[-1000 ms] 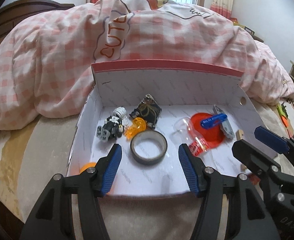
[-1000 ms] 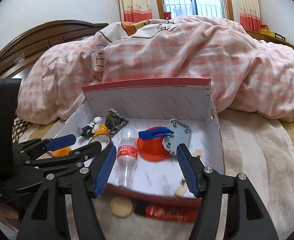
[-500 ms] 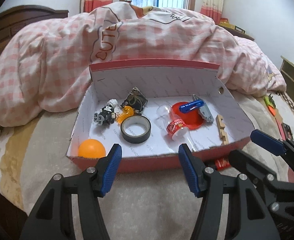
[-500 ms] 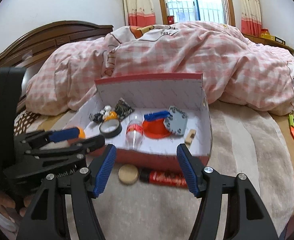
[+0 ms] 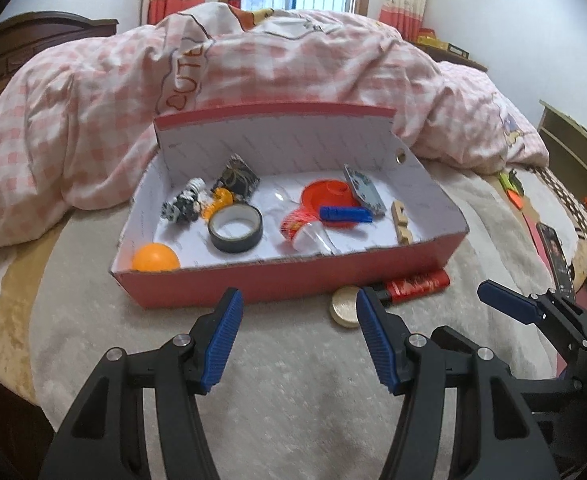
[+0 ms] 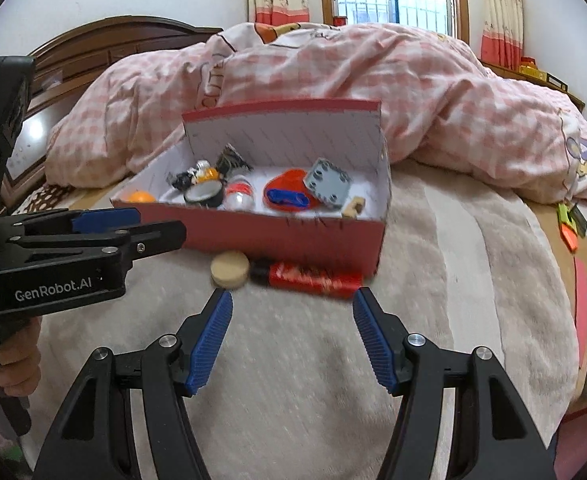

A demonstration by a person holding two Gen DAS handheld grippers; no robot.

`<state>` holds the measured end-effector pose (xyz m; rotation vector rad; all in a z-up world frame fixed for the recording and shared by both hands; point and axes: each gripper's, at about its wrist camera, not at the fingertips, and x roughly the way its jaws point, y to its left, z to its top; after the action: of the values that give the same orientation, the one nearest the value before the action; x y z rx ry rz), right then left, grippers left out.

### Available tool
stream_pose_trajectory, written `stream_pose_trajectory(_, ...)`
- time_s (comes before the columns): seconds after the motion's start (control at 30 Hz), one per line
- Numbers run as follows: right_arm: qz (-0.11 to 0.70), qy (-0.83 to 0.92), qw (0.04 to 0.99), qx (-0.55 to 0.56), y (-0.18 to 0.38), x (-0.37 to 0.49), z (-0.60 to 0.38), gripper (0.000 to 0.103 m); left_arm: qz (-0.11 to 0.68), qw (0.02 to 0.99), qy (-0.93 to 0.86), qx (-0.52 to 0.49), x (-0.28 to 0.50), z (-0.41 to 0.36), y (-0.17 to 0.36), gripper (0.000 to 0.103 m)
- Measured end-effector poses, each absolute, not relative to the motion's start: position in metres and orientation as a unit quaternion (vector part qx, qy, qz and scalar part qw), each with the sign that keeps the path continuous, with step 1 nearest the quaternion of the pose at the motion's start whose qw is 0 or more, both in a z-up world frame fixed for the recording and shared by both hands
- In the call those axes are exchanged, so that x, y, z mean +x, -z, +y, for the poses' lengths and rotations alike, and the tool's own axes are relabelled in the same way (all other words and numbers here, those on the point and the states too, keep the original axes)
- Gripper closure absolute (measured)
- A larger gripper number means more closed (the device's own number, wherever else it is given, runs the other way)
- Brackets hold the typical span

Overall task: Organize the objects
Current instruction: 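Withdraw both tools and grasp the round wooden lid with the left tool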

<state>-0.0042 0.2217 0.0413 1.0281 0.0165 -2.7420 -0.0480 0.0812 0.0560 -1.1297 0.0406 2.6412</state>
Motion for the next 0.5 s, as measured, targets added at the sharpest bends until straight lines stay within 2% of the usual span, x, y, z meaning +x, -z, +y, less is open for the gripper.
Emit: stream_pose_trajectory(0.5,-0.009,0.926,0.084,0.368,-0.023,0.002,0.242,0.039,0.026,0.160,-0.901,-0.401,-0.043,0.104,-0.035,0.044)
